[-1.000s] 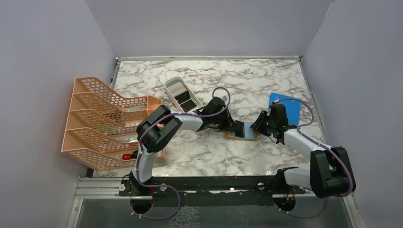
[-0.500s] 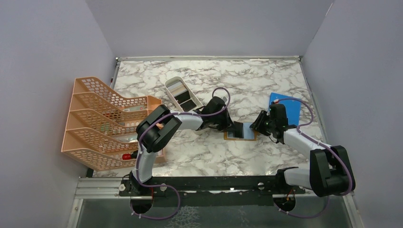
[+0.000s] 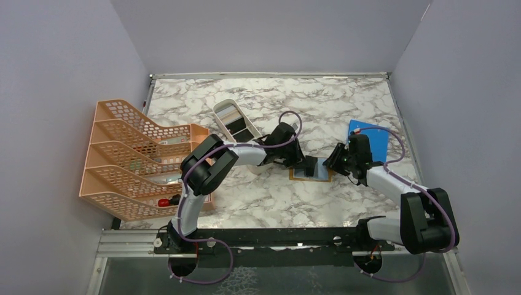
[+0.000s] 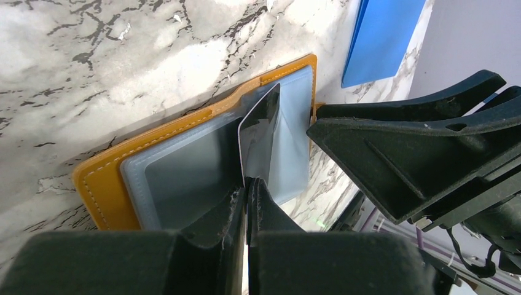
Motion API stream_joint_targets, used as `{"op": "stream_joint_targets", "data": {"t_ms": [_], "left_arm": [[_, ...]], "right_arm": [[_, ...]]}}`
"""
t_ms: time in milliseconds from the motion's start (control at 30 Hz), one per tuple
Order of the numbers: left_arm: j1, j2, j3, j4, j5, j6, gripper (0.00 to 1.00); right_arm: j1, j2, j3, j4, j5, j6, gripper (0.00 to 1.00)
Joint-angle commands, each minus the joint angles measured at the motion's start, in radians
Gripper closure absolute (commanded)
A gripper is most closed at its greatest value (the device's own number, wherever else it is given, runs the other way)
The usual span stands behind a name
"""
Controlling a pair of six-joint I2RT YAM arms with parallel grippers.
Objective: Put the credit cards into the card holder
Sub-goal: Insert the credit card into the card holder.
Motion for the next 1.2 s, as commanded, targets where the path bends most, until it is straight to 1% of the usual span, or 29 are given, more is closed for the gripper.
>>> {"op": "stream_joint_targets", "data": {"t_ms": [0, 33, 200, 333, 533, 800, 967, 1167], "left_arm": [[-0.020, 0.030, 0.015, -0.106, -0.018, 0.068, 0.98], [-0.016, 0.027, 0.020, -0.121, -0.014, 0.082, 1.00], [-0.004, 0.017, 0.041, -0.241, 0.023, 0.178, 1.00], [0.001, -0.001, 0.020, -0.287, 0.021, 0.200, 1.00], [0.009, -0.011, 0.021, -0.306, 0.023, 0.193, 1.00], [0.014, 0.001, 0.026, -0.333, 0.006, 0.191, 1.00], [0.014, -0.023, 0.012, -0.344, -0.062, 0.194, 1.00], [0.016, -0.021, 0.025, -0.343, -0.055, 0.163, 1.00]], "right_arm": [[0.010, 0.030, -0.014, -0.045, -0.063, 0.006, 0.58], [0.010, 0.027, -0.014, -0.047, -0.059, 0.004, 0.58], [0.010, 0.025, -0.011, -0.065, -0.045, -0.005, 0.58], [0.010, 0.023, -0.005, -0.083, -0.037, -0.015, 0.58], [0.010, -0.003, -0.005, -0.092, -0.028, -0.014, 0.58], [0.010, 0.016, -0.010, -0.084, -0.021, -0.011, 0.58], [0.010, 0.007, -0.011, -0.085, -0.009, -0.008, 0.59], [0.010, -0.002, -0.008, -0.089, -0.005, -0.010, 0.60]]}}
